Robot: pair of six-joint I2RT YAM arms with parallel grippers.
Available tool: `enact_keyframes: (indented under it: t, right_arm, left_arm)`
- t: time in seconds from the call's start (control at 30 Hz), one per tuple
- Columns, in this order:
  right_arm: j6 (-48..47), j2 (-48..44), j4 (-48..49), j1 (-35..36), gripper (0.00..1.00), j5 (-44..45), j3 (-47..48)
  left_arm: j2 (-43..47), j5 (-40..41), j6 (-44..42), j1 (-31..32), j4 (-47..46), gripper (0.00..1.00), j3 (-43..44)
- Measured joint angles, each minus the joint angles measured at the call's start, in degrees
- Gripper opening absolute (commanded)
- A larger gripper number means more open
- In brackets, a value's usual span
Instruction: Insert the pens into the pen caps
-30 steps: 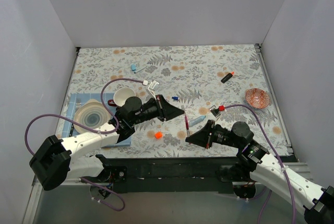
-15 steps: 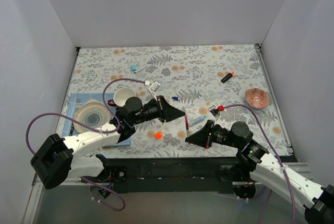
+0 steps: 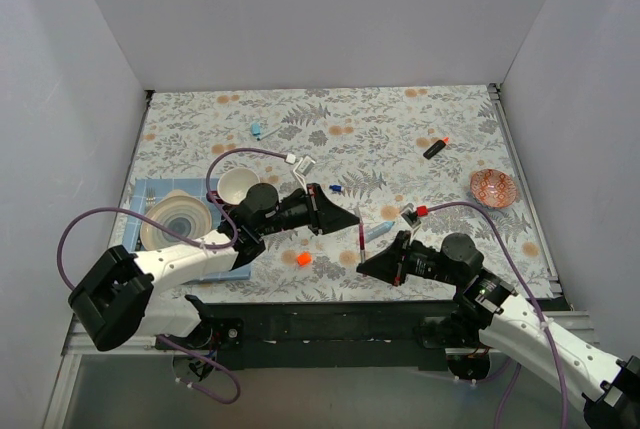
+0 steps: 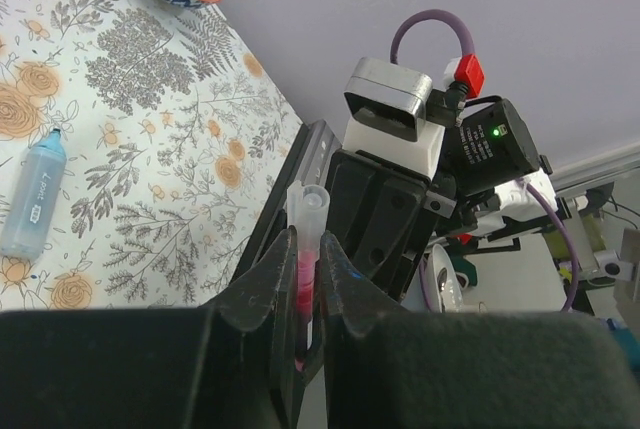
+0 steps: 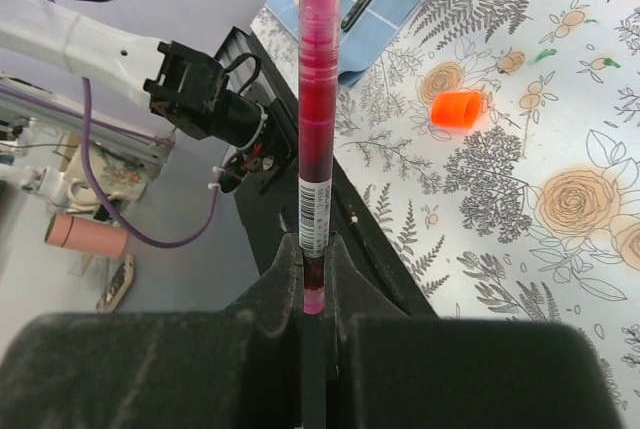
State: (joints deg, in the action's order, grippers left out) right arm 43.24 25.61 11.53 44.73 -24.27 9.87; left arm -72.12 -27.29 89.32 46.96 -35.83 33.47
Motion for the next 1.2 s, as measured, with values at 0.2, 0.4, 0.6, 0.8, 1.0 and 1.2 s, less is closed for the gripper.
enact_keyframes:
  t: [0.2, 0.4, 0.6, 0.8, 1.0, 1.2]
  right_arm:
    - [-3.08, -0.59, -1.68, 0.02, 0.01, 0.28, 0.11]
    - [-4.81, -2.86, -3.45, 0.02, 0.01, 0.59, 0.11]
    - [-5.35, -5.16, -2.62, -0.09, 0.01, 2.91, 1.25]
    - [-5.55, -6.12, -2.43, -0.09, 0.01, 3.41, 1.68]
    - [-5.70, -6.14, -2.58, -0.09, 0.01, 3.54, 2.29]
    - [-5.70, -6.14, -2.62, -0.09, 0.01, 3.30, 2.71]
  left_arm:
    - [-0.74, -1.73, -0.22, 0.02, 0.37, 0.06, 0.79]
    - [-0.37, -2.60, -0.42, 0.07, 1.40, 0.25, 1.36]
    - [-0.28, -5.90, -0.90, 1.77, 5.68, 0.42, 1.84]
    - [-0.17, -6.36, -1.07, 1.88, 7.65, 0.54, 3.02]
    - [1.79, -5.73, -1.68, 1.92, 8.20, 0.71, 3.43]
    - [3.54, -2.62, -3.58, 1.92, 9.79, 0.68, 6.88]
